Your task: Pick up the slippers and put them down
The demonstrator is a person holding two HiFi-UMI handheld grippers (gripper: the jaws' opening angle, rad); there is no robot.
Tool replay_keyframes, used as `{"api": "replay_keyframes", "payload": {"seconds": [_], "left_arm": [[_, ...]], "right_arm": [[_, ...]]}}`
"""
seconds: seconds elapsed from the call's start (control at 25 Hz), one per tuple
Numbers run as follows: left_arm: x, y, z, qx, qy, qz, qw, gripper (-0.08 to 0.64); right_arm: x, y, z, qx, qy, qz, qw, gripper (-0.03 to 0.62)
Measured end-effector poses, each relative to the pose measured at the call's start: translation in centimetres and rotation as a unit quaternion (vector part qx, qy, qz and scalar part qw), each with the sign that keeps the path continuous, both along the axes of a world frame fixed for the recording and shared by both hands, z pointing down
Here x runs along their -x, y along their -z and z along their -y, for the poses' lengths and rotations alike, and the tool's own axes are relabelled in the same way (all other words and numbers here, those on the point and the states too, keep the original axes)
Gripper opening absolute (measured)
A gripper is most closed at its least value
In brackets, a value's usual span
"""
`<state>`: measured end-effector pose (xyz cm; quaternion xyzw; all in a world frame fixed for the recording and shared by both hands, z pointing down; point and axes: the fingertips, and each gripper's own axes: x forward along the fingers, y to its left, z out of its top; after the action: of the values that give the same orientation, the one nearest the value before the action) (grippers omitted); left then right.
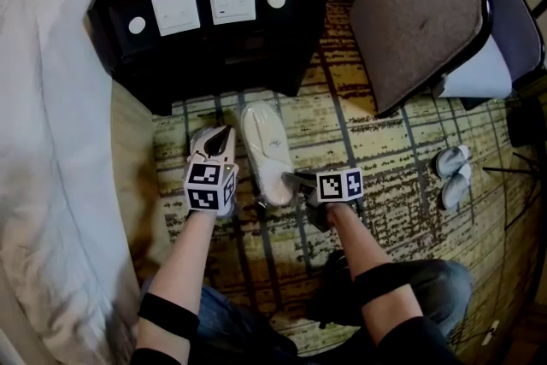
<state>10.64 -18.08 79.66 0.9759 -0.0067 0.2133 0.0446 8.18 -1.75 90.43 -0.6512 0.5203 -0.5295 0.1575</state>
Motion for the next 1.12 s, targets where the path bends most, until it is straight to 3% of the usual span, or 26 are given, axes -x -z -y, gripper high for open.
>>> {"api": "replay_keyframes", "payload": {"seconds": [0.28,0.52,1.12], "left_arm": [[0.5,1.0,0.0,0.015,0.017,-0.011,0.9997,0.003],[-0.3,1.3,0.3,-0.013,0.009,-0.007,0.9998,0.003],[-4.3,-0.1,2.8,-0.028,0.029,-0.001,0.9992,0.003]], "right_arm": [[-3.1,1.5,1.3,-0.015,-0.016,-0.009,1.0,0.137],[-6.6,2.6,4.7,-0.024,-0.019,-0.026,0.999,0.137],[-16.3,3.3,11.4,-0.045,-0.056,-0.047,0.996,0.137]]}}
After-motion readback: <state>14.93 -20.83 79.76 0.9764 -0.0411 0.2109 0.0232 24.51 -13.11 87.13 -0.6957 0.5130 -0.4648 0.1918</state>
